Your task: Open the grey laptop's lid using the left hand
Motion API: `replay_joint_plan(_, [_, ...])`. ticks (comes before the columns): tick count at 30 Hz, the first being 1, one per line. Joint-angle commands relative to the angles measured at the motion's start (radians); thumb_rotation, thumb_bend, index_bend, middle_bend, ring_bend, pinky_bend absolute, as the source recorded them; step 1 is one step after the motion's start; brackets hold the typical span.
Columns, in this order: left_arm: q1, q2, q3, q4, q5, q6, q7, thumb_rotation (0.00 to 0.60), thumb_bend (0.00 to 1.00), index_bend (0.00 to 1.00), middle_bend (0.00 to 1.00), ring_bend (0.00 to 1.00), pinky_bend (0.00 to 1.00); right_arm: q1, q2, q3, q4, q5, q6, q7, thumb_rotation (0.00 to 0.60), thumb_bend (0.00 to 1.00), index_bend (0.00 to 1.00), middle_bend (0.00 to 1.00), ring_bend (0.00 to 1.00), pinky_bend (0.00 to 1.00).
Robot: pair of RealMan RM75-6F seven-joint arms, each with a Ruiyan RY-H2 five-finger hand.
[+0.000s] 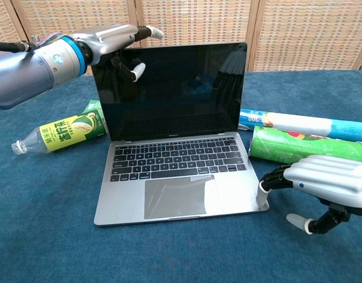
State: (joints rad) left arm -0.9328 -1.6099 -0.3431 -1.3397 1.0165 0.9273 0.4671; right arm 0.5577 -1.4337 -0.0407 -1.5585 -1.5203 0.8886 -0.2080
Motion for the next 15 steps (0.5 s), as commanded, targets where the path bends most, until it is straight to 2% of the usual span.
replay_joint_plan(1, [-0.003,0.004,0.002,0.001,-0.011,0.003,0.0,0.6,0.58,0.0,0.0,0.0,0.0,0.0,0.001,-0.001,-0.002,0.006,0.001,-0.013,0.6,0.66,0.34,0.33,0.25,0.28])
replay_joint_plan(10, [0.003,0.017,0.016,-0.007,-0.015,0.012,-0.012,0.6,0.58,0.0,0.0,0.0,0.0,-0.001,0.0,0.001,-0.008,0.016,0.011,-0.031,0.6,0.65,0.34,0.33,0.25,0.28])
replay_joint_plan(15, [0.023,0.052,0.03,-0.069,0.018,0.03,-0.048,0.6,0.58,0.0,0.0,0.0,0.0,-0.004,-0.001,0.01,-0.021,-0.009,0.053,-0.016,0.6,0.64,0.35,0.33,0.25,0.28])
